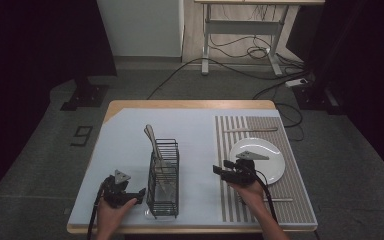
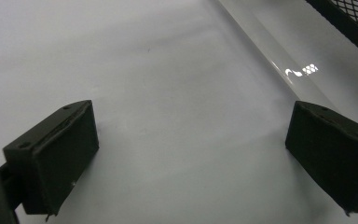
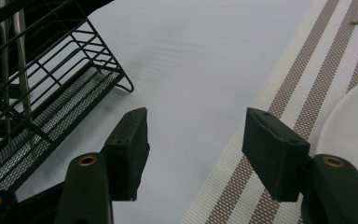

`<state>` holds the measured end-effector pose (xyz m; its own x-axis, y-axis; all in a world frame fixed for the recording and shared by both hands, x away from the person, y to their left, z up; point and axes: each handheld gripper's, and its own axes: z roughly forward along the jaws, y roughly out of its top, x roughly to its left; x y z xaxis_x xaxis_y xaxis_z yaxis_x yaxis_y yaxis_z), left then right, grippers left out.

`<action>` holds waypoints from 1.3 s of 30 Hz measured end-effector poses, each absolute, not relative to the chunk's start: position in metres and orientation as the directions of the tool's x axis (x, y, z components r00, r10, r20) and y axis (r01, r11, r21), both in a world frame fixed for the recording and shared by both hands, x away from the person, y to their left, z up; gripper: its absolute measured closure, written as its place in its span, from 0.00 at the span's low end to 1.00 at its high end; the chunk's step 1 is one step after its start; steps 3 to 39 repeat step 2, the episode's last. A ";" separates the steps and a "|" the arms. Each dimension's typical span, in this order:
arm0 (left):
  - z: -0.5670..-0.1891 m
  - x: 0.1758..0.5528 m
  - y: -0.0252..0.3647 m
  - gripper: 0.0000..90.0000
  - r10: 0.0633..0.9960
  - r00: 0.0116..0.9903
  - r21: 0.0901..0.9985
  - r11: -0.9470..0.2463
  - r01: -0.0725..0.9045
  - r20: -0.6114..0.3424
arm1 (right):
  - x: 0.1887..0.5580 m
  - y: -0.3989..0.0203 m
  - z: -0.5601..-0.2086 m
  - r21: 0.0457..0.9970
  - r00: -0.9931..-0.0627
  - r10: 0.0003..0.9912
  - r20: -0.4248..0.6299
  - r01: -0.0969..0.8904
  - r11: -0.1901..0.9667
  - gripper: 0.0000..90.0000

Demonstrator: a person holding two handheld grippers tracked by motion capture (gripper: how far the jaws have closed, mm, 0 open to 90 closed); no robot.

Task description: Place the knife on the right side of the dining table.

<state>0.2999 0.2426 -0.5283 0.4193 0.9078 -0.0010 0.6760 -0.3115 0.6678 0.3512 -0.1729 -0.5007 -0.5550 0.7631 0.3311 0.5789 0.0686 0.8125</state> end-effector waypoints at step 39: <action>-0.528 0.300 0.243 0.02 0.908 0.419 0.668 -0.312 0.676 -0.001 | 0.351 -0.172 -0.500 0.816 -0.555 0.763 0.331 0.574 0.063 0.44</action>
